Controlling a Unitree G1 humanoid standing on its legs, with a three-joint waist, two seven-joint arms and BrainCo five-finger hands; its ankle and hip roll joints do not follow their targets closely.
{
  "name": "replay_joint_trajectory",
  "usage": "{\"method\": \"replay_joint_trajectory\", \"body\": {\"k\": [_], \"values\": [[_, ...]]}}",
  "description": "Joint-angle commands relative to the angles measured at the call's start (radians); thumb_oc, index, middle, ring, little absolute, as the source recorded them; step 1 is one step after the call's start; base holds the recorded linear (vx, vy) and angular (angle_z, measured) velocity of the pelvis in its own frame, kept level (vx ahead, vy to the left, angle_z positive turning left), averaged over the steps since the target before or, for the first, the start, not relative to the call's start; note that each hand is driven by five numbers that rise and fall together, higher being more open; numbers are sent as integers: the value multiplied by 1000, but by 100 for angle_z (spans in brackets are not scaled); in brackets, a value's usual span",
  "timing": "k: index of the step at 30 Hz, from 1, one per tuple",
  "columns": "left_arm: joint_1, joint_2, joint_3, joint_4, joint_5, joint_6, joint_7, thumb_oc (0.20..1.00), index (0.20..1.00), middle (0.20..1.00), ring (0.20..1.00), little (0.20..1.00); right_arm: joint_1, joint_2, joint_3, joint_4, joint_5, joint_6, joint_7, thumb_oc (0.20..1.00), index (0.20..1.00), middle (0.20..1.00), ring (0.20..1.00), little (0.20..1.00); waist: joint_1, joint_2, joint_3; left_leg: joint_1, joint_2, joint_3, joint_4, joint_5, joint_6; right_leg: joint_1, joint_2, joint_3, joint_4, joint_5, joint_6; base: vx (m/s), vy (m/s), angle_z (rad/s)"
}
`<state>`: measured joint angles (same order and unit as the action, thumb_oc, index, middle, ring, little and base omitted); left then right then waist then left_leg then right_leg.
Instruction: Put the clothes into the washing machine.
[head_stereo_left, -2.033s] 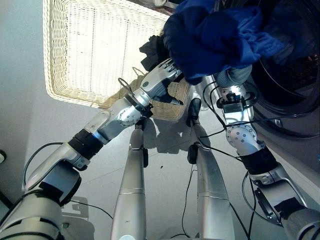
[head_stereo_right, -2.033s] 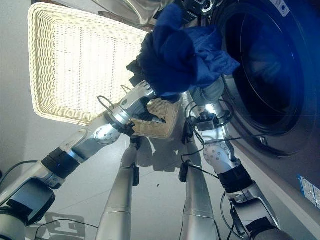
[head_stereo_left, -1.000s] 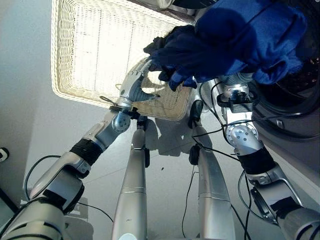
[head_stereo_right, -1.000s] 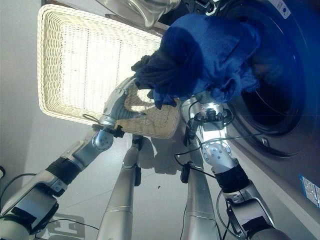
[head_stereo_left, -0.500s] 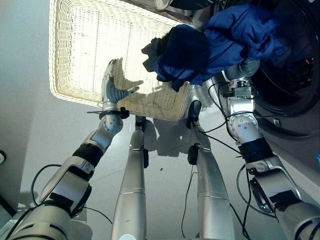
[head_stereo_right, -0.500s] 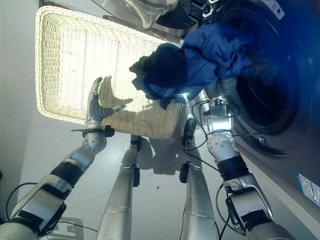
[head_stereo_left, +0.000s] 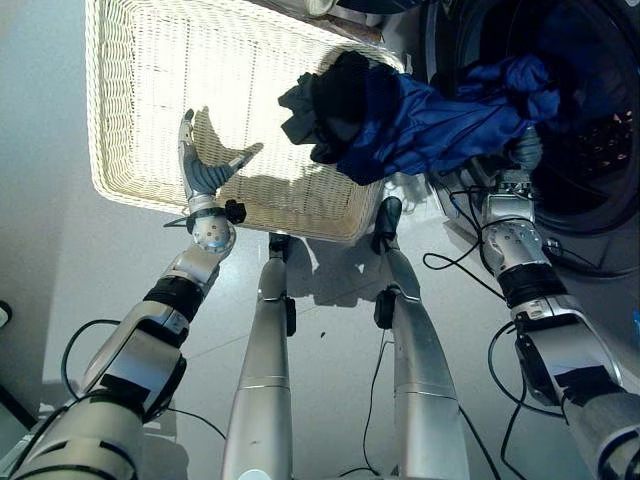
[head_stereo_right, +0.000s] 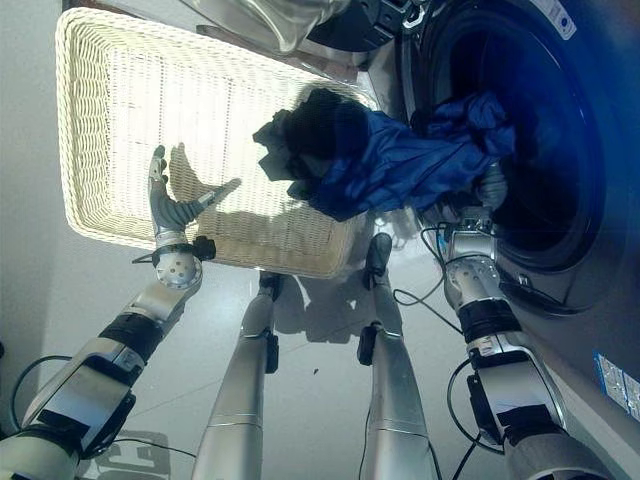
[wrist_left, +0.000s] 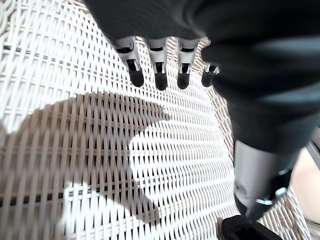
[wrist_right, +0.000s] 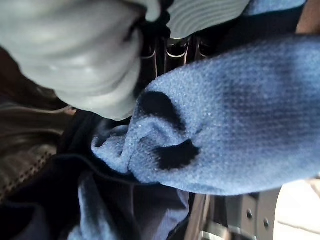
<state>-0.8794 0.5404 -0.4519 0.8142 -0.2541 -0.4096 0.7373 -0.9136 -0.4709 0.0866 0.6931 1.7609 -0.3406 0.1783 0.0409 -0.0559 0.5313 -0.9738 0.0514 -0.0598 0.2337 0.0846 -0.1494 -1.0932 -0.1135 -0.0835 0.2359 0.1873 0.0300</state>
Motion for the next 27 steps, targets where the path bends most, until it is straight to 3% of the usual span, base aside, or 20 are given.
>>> {"method": "replay_joint_trajectory", "body": {"k": [1,2,3,4,5,6,7,9,10,13,21,22,23,24,25,27], "values": [[19,6,32,4,-23,-55,8,1000,1000,1000,1000,1000,-92,-191,-27,30,-4,-154,-157,200,200,200,200,200,-28,97,-11,5,-83,29,-46,57,64,31,58,-87,57,-20,113,31,2,0],[34,6,27,7,-21,-67,10,1000,1000,1000,1000,1000,-116,-216,-32,55,-23,-202,-186,200,200,200,200,200,-25,98,-11,8,-81,28,-42,50,63,36,57,-87,59,-25,113,0,0,0],[61,6,16,5,-19,-87,22,1000,1000,1000,1000,1000,-162,-259,-48,85,-91,-297,-267,200,200,200,200,200,-22,96,-11,13,-79,26,-41,44,62,44,59,-86,59,-27,112,0,0,0],[61,6,16,5,-19,-87,22,1000,1000,1000,1000,1000,-162,-259,-48,85,-91,-297,-267,200,200,200,200,200,-22,96,-11,13,-79,26,-41,44,62,44,59,-86,59,-27,112,0,0,0],[106,23,14,-18,-10,-105,32,1000,1000,1000,1000,1000,-213,-337,-52,83,-195,-411,-377,200,200,200,200,200,-19,90,-11,15,-75,23,-44,37,63,50,61,-88,56,-28,112,0,0,0],[118,33,16,-26,-12,-106,30,1000,1000,1000,1000,1000,-219,-357,-54,67,-231,-432,-422,200,200,200,200,200,-20,87,-11,15,-73,23,-45,36,63,51,62,-88,55,-27,112,0,0,0],[147,53,25,-40,-1,-107,25,1000,1000,1000,1000,1000,-226,-407,-67,19,-353,-476,-554,200,200,200,200,200,-26,76,-11,18,-72,21,-46,33,63,58,68,-85,47,-23,113,0,0,0],[159,71,32,-49,9,-98,16,1000,1000,1000,1000,1000,-210,-440,-88,-31,-451,-472,-668,200,200,200,200,200,-36,64,-11,21,-71,18,-40,29,66,64,75,-81,45,-20,113,-8,-7,-2],[167,87,35,-52,32,-94,8,1000,1000,1000,1000,1000,-197,-483,-106,-55,-536,-464,-793,200,200,200,200,200,-43,48,-11,26,-72,15,-33,23,69,71,83,-78,45,-21,112,0,0,0],[159,100,35,-33,40,-112,-21,1000,1000,1000,1000,1000,-189,-531,-135,-23,-548,-452,-857,200,200,200,200,200,-48,35,-11,29,-72,11,-27,21,70,81,87,-76,46,-25,110,13,1,-1],[148,102,4,-10,61,-151,-41,1000,1000,1000,1000,1000,-168,-579,-141,91,-573,-415,-886,200,200,200,200,200,-47,40,-11,22,-90,-5,-17,19,75,76,88,-70,47,-29,103,0,0,0],[152,99,-8,-15,76,-152,-35,1000,1000,1000,1000,1000,-159,-574,-129,110,-590,-373,-905,909,909,909,909,909,-44,43,-11,24,-94,-5,-13,16,78,76,89,-69,48,-30,102,32,6,1],[148,100,-16,-18,82,-154,-34,1000,1000,1000,1000,1000,-157,-573,-116,138,-653,-311,-927,1000,1000,1000,1000,1000,-42,44,-11,26,-94,-3,-13,15,78,78,88,-70,48,-29,102,0,0,0],[141,104,-28,-23,92,-152,-36,1000,1000,1000,1000,1000,-156,-577,-77,160,-706,-228,-944,1000,1000,1000,1000,1000,-37,44,-11,27,-97,-3,-10,14,80,80,89,-70,45,-30,102,0,0,0],[141,104,-28,-23,92,-152,-36,1000,1000,1000,1000,1000,-156,-577,-77,160,-706,-228,-944,1000,1000,1000,1000,1000,-37,44,-11,27,-97,-3,-10,14,80,80,89,-70,45,-30,102,0,0,0],[121,104,-47,-31,130,-142,-30,1000,1000,1000,1000,1000,-182,-586,0,224,-792,-77,-990,1000,1000,1000,1000,1000,-33,43,-11,22,-98,-3,-11,15,82,80,88,-72,41,-28,101,-1,-16,2]]}}
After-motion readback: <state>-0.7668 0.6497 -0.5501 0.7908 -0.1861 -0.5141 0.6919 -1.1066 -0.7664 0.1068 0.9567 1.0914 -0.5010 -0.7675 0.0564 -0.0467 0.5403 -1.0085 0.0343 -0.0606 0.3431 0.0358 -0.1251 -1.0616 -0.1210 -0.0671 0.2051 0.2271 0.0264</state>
